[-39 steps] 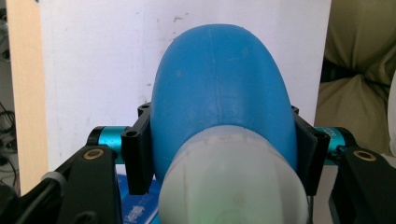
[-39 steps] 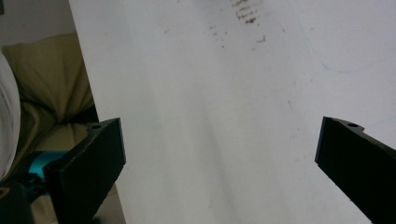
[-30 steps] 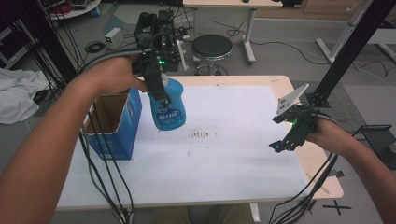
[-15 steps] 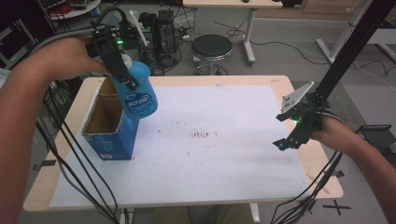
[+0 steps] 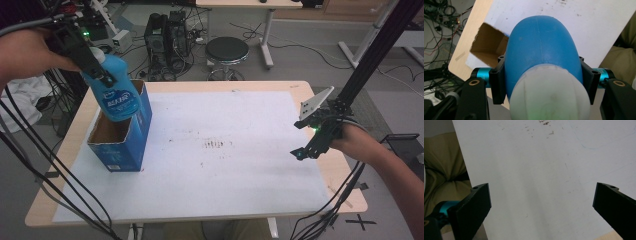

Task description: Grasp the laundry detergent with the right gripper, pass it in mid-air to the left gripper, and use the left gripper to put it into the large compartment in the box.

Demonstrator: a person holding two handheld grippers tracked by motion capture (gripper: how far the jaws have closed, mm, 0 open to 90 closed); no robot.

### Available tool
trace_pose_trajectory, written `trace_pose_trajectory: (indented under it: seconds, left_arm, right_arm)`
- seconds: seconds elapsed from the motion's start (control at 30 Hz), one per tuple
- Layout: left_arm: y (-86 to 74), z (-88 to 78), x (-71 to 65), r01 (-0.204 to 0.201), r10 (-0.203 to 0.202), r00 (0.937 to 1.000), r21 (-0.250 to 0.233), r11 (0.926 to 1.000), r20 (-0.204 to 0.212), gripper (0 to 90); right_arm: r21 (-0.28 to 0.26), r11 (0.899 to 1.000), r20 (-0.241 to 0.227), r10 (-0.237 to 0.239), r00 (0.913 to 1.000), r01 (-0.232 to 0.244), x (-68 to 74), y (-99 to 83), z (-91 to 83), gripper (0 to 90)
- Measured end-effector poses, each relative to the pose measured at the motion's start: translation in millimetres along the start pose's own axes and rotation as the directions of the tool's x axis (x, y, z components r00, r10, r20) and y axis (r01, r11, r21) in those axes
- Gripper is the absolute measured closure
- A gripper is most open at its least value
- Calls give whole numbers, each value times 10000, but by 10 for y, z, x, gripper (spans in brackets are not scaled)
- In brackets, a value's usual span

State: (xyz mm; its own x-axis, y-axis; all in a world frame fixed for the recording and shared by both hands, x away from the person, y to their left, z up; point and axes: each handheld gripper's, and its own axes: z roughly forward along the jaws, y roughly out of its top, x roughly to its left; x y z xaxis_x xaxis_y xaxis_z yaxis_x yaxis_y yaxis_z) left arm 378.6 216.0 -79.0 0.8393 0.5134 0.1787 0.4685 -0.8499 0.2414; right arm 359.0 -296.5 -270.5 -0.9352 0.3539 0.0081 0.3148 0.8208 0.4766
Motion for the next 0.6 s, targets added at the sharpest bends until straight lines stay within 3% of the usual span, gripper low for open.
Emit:
trace_pose_trajectory:
  seconds: [0.27, 0.43, 0.5, 0.6]
  left_arm:
    - [-198, 54, 122, 467, -465, 9988, 149, 9988, -136, 375]
    - [-281, 132, 181, 432, -426, 9990, 347, 9985, -155, 375]
    - [-313, 187, 181, 670, -667, 9977, 174, 9976, -154, 375]
    - [-346, 234, 215, 504, -499, 9987, 393, 9980, -120, 375]
  right_arm:
    - [-45, 10000, 115, 70, 9999, -69, 8, 2, -30, 8]
    - [26, 10000, 105, -72, 9999, 72, 10, 9, -18, 7]
    - [-4, 9999, 86, -103, 9999, 103, 12, 15, -14, 7]
    - [-81, 9999, 112, -118, 9999, 119, 21, 19, -9, 7]
